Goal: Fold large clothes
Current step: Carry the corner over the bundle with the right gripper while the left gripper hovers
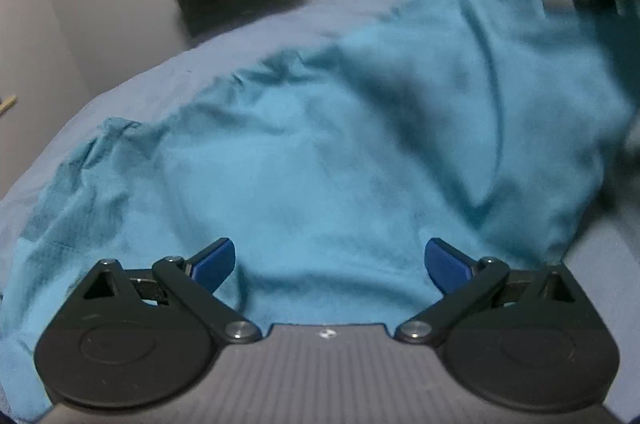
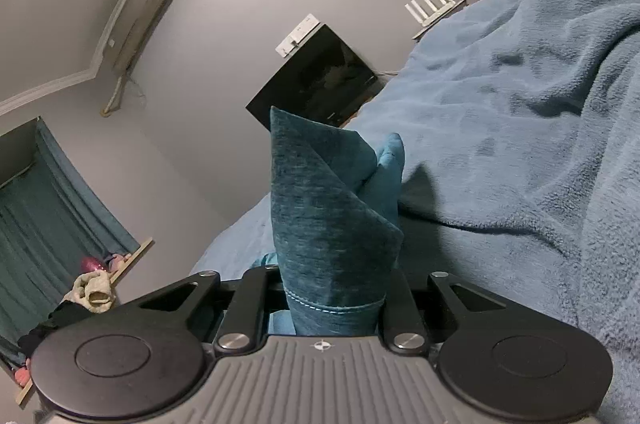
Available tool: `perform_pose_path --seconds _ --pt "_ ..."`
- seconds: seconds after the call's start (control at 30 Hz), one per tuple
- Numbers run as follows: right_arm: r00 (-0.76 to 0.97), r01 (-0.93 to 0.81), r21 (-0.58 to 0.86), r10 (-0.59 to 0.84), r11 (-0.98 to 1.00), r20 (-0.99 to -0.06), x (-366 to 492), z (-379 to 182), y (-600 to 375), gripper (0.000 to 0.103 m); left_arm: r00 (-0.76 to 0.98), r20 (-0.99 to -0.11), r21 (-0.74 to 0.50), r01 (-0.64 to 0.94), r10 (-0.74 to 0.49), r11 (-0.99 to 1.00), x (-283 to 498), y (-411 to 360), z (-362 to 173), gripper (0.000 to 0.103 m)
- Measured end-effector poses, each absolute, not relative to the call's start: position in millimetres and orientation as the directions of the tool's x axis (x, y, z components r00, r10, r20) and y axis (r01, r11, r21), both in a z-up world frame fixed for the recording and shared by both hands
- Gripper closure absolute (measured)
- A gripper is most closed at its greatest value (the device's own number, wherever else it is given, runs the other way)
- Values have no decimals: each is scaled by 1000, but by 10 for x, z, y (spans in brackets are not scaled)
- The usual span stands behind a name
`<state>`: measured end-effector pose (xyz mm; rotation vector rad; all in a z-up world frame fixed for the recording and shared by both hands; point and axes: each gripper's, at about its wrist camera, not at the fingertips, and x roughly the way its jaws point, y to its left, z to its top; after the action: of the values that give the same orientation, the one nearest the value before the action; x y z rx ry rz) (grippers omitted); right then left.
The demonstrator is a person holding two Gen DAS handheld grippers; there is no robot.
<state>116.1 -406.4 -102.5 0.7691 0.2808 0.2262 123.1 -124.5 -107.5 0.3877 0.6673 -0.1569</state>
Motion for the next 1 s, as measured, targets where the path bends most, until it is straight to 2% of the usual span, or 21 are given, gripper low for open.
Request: perform_pose_path --seconds 0.03,0.1,0.2,0.27,0.33,0.4,0.47,0.57,0.8,0.93,1.0 --pt "940 -95 707 297 701 -168 1151 -1014 -4044 85 778 -629 343 279 -1 897 1229 -1275 -1176 0" --pt "943 -94 687 286 720 -170 1124 -975 -3969 85 781 -625 341 276 -3 899 1222 -1267 -1233 0" --pt "946 -105 639 274 762 -172 1057 -855 -3839 86 745 -666 229 266 -49 936 1257 -1077 -1026 1" --pt "946 -118 620 277 776 -166 1001 -758 -3775 86 770 -635 189 238 -67 953 1167 -834 -690 1" --pt "948 -131 584 274 801 -163 937 -624 -3671 87 811 -585 250 189 -7 950 1149 -533 -433 1" --pt "949 -135 551 268 824 -169 896 -501 -3547 87 818 -571 309 127 77 942 1195 -232 -333 1" --pt "949 -128 527 258 840 -180 879 -402 -3414 87 789 -607 288 110 92 951 1286 5 -414 1" --pt "949 -127 483 248 866 -196 881 -230 -3178 87 684 -725 262 167 80 951 1383 83 -857 1" --pt "939 -223 246 276 943 -206 818 319 -2297 87 681 -726 271 161 92 949 1367 60 -986 1" --pt "919 -325 71 332 943 -213 750 502 -1588 88 672 -739 199 152 47 968 1331 151 -949 0" --pt "906 -373 14 367 928 -211 714 553 -1282 89 690 -724 113 103 11 988 1310 319 -852 1"
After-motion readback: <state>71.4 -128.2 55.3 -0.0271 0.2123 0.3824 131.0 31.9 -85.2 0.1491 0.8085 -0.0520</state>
